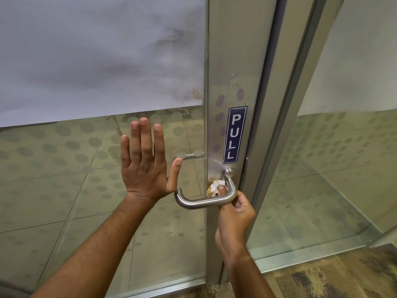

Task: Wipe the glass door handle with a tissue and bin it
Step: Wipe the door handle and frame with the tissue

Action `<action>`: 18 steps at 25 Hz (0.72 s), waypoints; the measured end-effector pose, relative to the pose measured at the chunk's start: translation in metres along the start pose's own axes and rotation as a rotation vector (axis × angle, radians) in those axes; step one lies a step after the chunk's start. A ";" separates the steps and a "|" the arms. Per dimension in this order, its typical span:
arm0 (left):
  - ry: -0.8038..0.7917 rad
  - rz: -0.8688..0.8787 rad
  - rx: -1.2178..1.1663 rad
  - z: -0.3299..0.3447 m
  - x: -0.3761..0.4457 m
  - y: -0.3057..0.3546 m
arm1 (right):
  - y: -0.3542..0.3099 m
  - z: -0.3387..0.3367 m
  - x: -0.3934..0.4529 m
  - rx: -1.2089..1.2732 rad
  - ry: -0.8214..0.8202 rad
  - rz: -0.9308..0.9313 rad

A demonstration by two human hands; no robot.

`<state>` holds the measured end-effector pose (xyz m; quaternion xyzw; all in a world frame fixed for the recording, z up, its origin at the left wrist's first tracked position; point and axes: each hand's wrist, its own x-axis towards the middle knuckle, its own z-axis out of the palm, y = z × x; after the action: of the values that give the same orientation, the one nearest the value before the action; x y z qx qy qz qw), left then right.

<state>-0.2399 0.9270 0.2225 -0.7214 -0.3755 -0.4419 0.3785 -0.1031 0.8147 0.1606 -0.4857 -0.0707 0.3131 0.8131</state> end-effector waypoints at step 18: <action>-0.018 -0.017 0.006 0.001 0.001 0.001 | -0.046 -0.019 0.035 -0.608 -0.228 -0.651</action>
<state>-0.2385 0.9275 0.2226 -0.7210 -0.3865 -0.4375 0.3734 -0.0467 0.8058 0.1830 -0.6173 -0.3974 0.0577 0.6765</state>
